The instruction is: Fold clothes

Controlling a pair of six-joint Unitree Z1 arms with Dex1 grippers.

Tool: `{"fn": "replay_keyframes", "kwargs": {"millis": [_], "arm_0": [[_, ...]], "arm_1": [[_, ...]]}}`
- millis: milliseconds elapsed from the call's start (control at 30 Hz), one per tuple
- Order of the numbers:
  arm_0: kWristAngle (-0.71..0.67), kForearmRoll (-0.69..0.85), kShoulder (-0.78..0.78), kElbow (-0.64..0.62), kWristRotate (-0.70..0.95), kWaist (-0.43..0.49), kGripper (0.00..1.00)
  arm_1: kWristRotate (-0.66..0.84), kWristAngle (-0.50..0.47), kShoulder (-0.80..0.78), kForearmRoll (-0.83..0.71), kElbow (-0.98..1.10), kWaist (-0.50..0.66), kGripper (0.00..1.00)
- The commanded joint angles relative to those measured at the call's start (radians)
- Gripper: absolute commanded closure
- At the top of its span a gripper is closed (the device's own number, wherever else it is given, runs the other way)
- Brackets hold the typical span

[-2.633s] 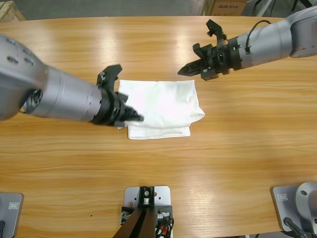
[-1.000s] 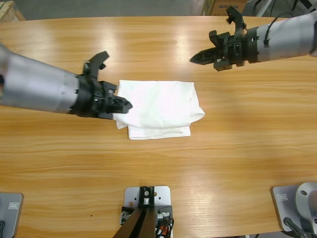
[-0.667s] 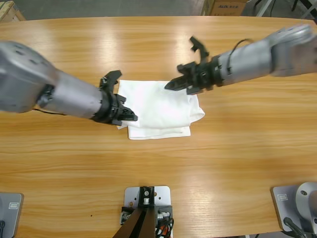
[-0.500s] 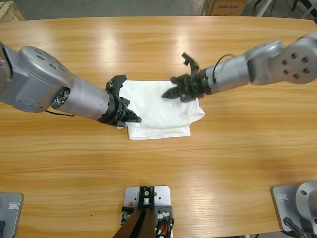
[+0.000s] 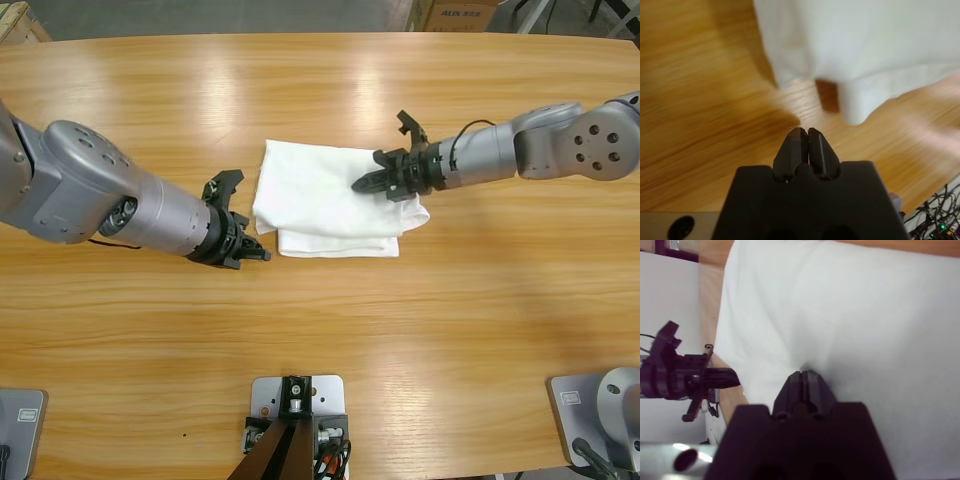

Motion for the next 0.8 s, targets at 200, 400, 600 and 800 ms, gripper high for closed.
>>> {"fn": "replay_keyframes", "kwargs": {"millis": [200, 400, 600, 800], "arm_0": [[0.081, 0.236, -0.396, -0.109, 0.178, 0.008, 0.939], [0.093, 0.441, -0.205, -0.464, 0.387, 0.004, 0.0], [0.202, 1.106, 0.236, -1.27, 0.152, -0.006, 0.0], [0.144, 1.324, 0.442, -1.544, 0.078, -0.023, 0.003]], "arm_1": [[0.078, -0.12, -0.547, 0.231, 0.05, 0.203, 0.335], [0.026, -0.453, -0.682, 0.69, -0.144, 0.3, 0.0], [-0.002, -0.704, -0.707, 1.085, -0.295, 0.302, 0.0], [-0.002, -0.752, -0.708, 1.207, -0.33, 0.302, 0.0]]}}
